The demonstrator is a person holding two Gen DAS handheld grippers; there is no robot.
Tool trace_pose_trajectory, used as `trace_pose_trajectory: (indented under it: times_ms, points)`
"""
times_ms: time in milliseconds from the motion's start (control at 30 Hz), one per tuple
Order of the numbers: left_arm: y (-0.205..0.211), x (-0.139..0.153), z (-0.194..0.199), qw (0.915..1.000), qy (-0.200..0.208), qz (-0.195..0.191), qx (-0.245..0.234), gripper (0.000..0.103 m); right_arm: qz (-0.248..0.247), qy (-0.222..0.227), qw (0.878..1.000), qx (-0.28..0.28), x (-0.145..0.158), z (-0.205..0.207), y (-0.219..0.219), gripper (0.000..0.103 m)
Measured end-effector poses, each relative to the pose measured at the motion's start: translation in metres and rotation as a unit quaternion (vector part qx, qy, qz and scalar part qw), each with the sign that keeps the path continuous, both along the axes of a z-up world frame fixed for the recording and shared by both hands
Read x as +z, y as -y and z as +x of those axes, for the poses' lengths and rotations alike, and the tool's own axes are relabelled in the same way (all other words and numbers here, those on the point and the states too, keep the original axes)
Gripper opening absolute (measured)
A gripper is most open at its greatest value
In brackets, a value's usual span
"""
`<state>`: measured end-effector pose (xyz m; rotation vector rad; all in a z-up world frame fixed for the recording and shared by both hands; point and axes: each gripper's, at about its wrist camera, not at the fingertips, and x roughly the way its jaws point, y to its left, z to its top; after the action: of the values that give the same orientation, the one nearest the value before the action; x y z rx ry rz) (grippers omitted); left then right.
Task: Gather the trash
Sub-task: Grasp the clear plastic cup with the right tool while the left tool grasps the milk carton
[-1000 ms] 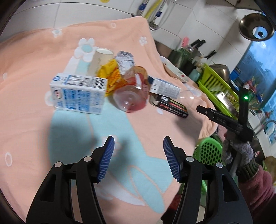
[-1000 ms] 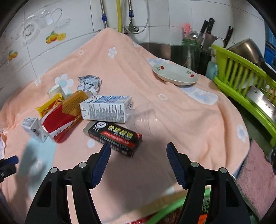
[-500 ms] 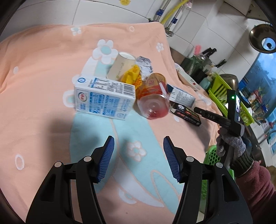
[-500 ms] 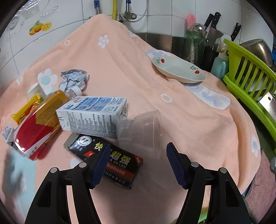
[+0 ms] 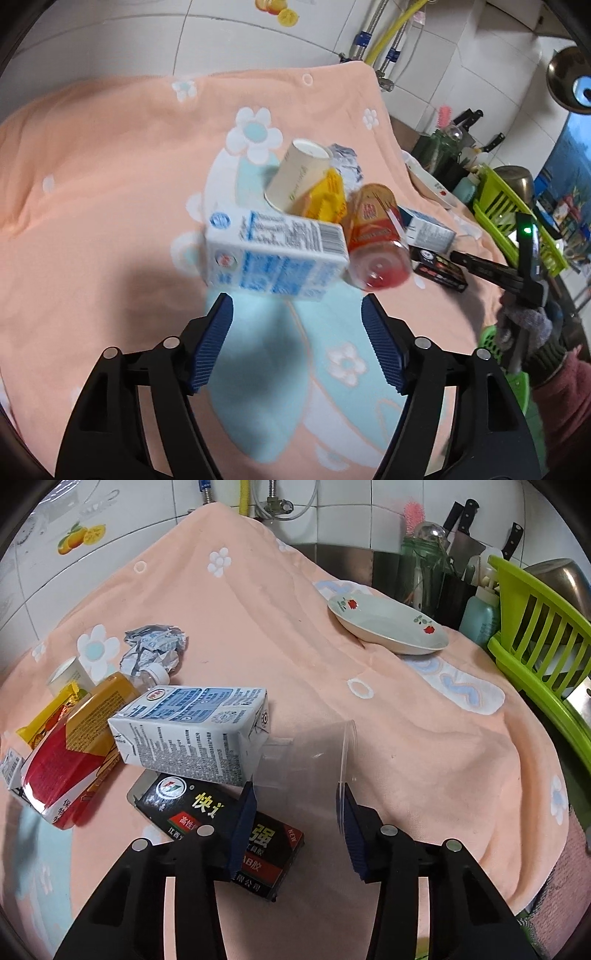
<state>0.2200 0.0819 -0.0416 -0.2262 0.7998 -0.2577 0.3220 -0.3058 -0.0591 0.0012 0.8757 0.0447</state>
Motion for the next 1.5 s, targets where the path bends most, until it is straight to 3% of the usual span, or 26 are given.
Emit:
trace_pose_trajectory:
  times_ms: [167,300,433,567,700,1100,1167,1333,1400,1500]
  points:
    - [-0.007,0.012,0.023,0.9975,0.017,0.05,-0.048,0.079,0.005,0.007,1.0,0.013,0.009,-0.009,-0.001,0.043]
    - [-0.002,0.025,0.04,0.9859,0.039,0.106,-0.123,0.089,0.008,0.015,1.0,0.025,0.021,-0.02,-0.003,0.042]
    - [0.007,0.026,0.054,0.9687,0.045,0.139,-0.201,0.091,0.013,0.024,0.999,0.036,0.033,-0.036,-0.006,0.042]
    - [0.022,0.019,0.063,0.9439,0.058,0.195,-0.26,0.091,0.014,0.031,0.999,0.041,0.043,-0.054,-0.008,0.042]
    - [0.032,0.009,0.072,0.9188,0.049,0.221,-0.323,0.091,0.02,0.033,0.998,0.044,0.05,-0.073,-0.006,0.042]
    - [0.047,-0.019,0.098,0.8784,-0.005,0.266,-0.397,0.091,0.039,0.023,0.998,0.033,0.056,-0.116,0.004,0.042]
    - [0.05,-0.024,0.1,0.8775,-0.014,0.265,-0.399,0.089,0.043,0.021,0.998,0.031,0.056,-0.121,0.005,0.042]
    - [0.056,-0.026,0.094,0.8808,-0.016,0.265,-0.392,0.067,0.048,0.019,0.998,0.026,0.054,-0.134,0.01,0.042]
    - [0.053,-0.022,0.092,0.8902,-0.023,0.251,-0.38,0.054,0.05,0.018,0.998,0.024,0.054,-0.139,0.013,0.042]
    - [0.052,-0.019,0.085,0.9005,-0.025,0.25,-0.355,0.049,0.057,0.019,0.998,0.02,0.051,-0.149,0.018,0.042]
